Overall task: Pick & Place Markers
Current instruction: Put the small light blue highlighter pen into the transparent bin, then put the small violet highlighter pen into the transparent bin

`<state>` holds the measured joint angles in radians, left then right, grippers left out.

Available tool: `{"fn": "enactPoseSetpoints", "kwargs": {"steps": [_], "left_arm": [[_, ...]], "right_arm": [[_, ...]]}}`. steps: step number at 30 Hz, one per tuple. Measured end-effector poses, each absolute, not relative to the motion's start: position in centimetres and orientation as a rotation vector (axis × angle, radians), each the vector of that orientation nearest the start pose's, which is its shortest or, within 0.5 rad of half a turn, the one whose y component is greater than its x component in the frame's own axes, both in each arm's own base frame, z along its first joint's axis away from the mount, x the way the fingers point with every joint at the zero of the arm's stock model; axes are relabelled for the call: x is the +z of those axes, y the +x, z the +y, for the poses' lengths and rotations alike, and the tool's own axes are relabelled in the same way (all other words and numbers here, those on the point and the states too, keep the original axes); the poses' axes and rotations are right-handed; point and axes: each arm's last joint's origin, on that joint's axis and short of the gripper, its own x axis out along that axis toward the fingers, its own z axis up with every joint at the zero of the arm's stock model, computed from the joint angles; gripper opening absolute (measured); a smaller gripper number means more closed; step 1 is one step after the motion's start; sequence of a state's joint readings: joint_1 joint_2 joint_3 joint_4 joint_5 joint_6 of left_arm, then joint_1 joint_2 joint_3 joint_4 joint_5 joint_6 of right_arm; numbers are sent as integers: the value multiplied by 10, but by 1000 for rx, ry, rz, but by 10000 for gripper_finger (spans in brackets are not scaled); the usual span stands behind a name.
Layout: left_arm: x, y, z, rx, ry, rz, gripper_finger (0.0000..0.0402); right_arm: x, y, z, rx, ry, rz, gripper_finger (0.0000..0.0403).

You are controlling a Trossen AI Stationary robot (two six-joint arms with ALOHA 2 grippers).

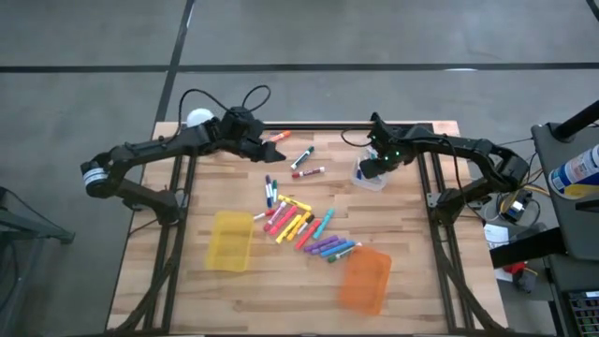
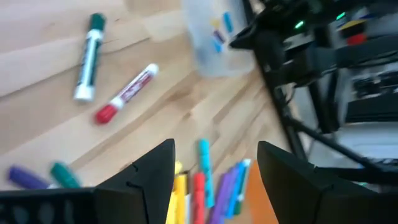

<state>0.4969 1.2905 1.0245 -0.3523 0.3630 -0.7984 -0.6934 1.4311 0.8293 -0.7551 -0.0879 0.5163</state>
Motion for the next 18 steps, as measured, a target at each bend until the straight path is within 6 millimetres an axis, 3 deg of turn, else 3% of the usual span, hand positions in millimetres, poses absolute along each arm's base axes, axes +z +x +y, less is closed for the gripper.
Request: {"fn": "enactPoseSetpoints", "kwargs": {"steps": [4, 13, 18], "left_arm": [[285, 247, 123, 406, -1023, 574, 220], [251, 257, 129, 454, -1026, 756, 220], [228, 265, 133, 483, -1058, 856, 220]], "right_arm": [[188, 190, -154, -837, 954, 1107, 68], [205, 199, -159, -781, 1000, 1033, 178], [222, 207, -164, -767, 979, 974, 204]]}}
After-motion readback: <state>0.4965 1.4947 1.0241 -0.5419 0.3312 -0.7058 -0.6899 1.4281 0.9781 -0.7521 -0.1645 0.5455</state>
